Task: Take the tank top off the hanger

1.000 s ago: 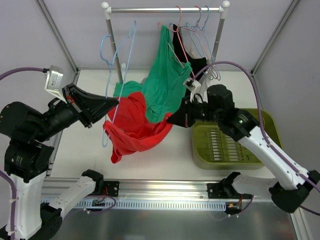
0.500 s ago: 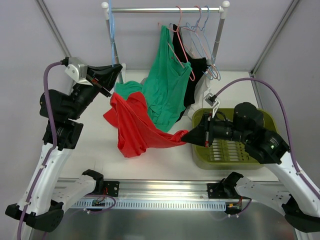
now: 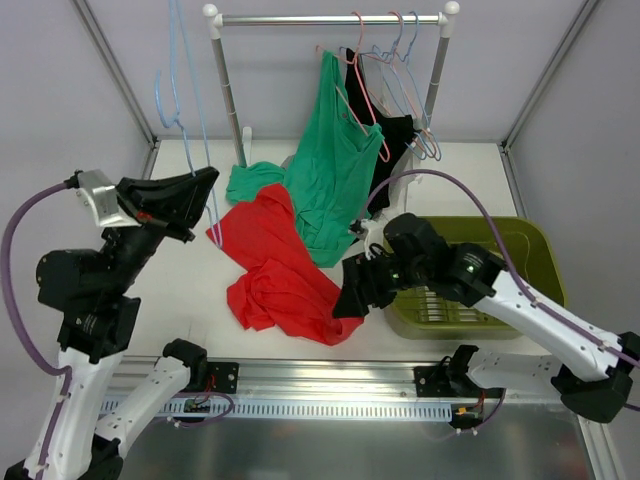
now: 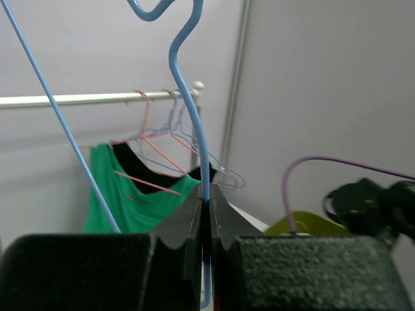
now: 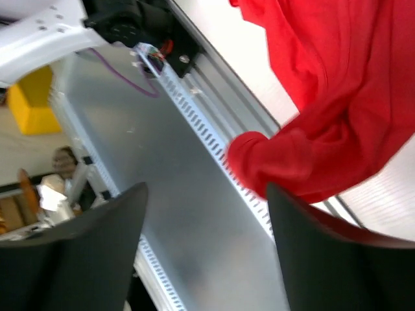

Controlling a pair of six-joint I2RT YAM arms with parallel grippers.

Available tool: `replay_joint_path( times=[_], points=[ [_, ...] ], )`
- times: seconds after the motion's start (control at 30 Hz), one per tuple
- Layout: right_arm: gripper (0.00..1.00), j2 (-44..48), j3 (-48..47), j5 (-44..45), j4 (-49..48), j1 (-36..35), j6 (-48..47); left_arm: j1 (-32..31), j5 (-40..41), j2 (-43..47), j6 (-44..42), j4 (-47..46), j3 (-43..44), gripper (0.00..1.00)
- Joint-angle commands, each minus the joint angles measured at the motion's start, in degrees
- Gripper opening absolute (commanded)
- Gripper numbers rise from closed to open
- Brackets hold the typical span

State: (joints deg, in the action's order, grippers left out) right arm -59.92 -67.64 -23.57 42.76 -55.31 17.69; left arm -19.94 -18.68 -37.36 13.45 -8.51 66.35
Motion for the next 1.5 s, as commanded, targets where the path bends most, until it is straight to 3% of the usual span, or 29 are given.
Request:
replay_joint_path(
  times=[0.0, 0.07, 0.27, 0.4, 0.57, 0.7, 1.17, 1.33, 1.47],
  points=[
    [0.84, -3.88, -3.11, 5.72, -1.72, -1.56, -2.05, -0.53, -3.21, 2.47, 17.02, 4.46, -4.80, 0.00],
    [0.99, -4.50, -3.99, 9.92, -1.54, -1.56, -1.79, -0.53, -4.35, 2.47, 22.99, 8.05, -6.05, 0.00],
    [1.00, -2.49, -5.05, 17.67, 0.04, -0.59, -1.79, -0.53, -11.37, -3.59, 33.37, 15.80, -5.09, 0.00],
    [1.00, -0.29, -5.58, 18.82, 0.74, 0.38, -2.05, -0.53, -10.95, -7.19, 36.73, 19.31, -2.64, 0.00],
    [0.99, 1.47, -4.88, 18.48, 1.09, 0.38, -1.96, -0.45, -10.50, -19.13, 33.05, 21.17, 6.49, 0.00],
    [0.99, 3.49, -3.29, 19.09, 1.01, 0.29, -0.91, 0.43, -8.40, -30.97, 28.13, 21.17, 19.04, 0.00],
    [0.99, 9.38, -0.66, 20.06, -0.75, 0.38, 2.60, 5.53, -9.18, -61.59, 27.77, 21.08, 53.51, 0.00],
    [0.99, 9.65, 0.75, 18.83, -1.72, 0.38, 2.79, 6.67, -9.88, -66.69, 28.20, 21.17, 55.65, 0.00],
    [1.00, 9.39, 0.84, 18.83, -1.72, 0.29, 1.91, 6.85, -9.98, -65.82, 27.16, 20.99, 50.04, 0.00]
  ],
)
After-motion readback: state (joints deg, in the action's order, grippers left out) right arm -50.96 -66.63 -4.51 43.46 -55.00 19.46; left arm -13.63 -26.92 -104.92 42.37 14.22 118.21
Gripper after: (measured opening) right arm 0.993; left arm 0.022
